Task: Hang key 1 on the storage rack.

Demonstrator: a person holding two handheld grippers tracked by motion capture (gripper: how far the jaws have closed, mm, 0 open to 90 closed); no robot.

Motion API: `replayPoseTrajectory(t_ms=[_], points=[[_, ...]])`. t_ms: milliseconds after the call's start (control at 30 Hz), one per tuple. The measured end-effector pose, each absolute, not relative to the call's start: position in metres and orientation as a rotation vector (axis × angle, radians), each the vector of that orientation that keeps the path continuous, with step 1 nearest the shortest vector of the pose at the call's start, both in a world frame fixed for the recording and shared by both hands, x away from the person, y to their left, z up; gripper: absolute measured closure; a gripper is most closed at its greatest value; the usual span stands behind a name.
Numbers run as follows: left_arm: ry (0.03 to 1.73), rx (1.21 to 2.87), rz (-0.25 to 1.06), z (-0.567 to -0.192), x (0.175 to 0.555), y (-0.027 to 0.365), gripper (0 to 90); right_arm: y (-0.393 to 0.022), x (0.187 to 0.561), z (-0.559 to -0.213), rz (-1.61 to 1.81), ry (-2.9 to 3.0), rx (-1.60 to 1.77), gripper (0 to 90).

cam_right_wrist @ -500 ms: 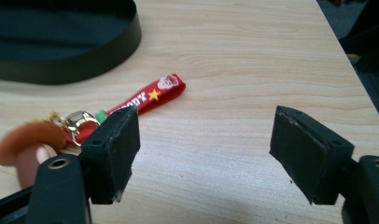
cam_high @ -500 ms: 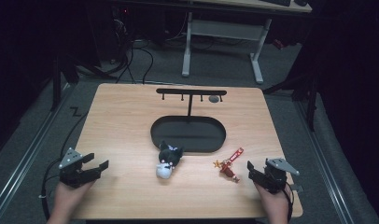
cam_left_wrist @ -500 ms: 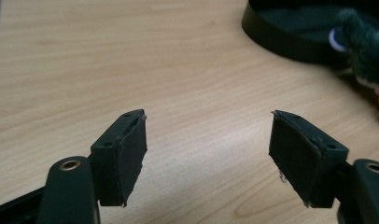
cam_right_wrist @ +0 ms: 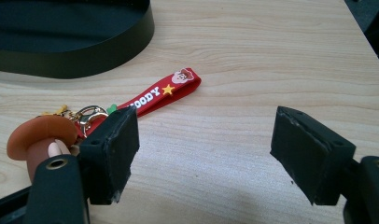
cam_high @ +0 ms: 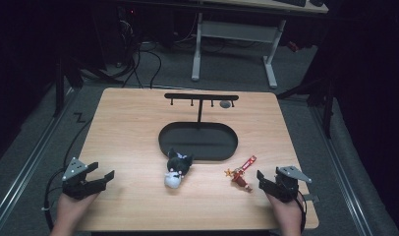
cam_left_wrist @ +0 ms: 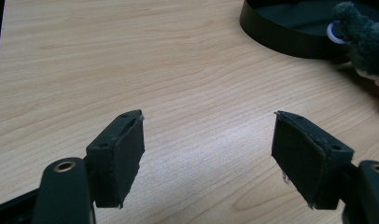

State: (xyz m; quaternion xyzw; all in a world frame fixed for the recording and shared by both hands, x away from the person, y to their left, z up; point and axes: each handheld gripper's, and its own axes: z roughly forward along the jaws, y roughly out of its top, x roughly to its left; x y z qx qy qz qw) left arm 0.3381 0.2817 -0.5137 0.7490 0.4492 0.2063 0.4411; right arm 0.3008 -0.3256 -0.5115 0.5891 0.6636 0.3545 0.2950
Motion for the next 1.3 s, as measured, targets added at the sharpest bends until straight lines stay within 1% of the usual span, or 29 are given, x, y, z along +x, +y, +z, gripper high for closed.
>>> replayPoseTrajectory(t_ms=[167, 933, 1300], points=[[1.112, 1.857, 0.511, -0.513, 0.337, 0.281, 25.7, -0.324, 0.3, -0.513, 0.943, 1.763, 1.55, 21.7], [1.098, 1.863, 0.515, -0.514, 0.337, 0.279, 25.7, -0.32, 0.301, -0.512, 0.919, 1.789, 1.528, 22.6], [1.074, 1.878, 0.509, -0.514, 0.342, 0.271, 25.7, -0.314, 0.297, -0.51, 0.86, 1.849, 1.509, 26.5]])
